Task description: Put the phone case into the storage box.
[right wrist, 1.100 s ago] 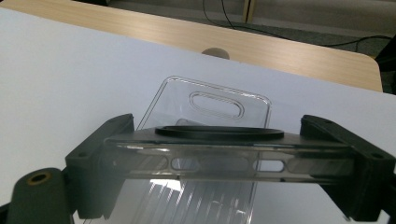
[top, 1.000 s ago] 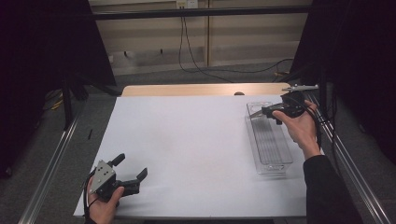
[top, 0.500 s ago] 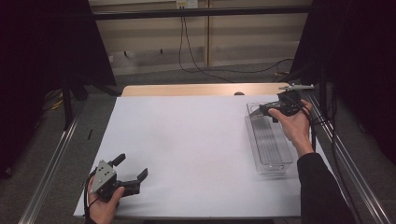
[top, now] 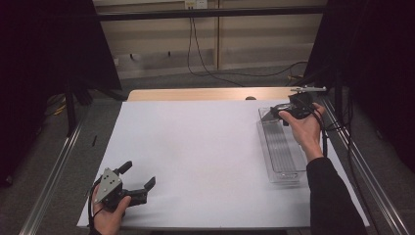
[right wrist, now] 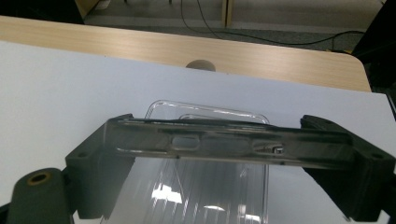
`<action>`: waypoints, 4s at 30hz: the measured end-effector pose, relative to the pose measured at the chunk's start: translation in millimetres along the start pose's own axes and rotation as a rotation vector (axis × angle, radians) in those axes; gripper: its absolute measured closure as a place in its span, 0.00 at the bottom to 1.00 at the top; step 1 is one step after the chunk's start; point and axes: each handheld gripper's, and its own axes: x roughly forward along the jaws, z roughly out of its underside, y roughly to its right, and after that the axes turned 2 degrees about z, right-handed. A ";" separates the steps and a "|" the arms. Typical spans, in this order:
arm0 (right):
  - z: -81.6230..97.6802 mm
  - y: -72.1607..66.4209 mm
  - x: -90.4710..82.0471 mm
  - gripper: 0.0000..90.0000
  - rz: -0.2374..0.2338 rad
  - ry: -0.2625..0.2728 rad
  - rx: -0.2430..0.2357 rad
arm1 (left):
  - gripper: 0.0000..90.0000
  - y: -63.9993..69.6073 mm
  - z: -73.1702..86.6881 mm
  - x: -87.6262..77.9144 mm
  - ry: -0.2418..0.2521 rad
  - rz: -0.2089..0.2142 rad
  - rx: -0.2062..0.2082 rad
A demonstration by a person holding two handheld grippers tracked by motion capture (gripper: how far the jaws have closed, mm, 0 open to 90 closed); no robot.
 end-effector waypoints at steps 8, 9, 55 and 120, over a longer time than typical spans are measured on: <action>-5.1 -8.1 5.1 0.13 0.052 0.010 0.001 | 0.03 -0.5 -0.2 0.3 -0.001 0.003 0.004; -5.8 -8.8 6.0 0.13 0.058 0.012 0.000 | 0.03 -0.5 -0.1 0.4 -0.001 0.003 0.003; -26.9 -20.7 38.1 0.13 0.139 0.060 -0.011 | 0.03 0.6 1.0 3.1 -0.019 0.003 0.009; -33.3 -10.2 29.3 0.03 0.043 0.195 0.020 | 0.03 0.7 0.7 3.3 -0.015 0.007 0.008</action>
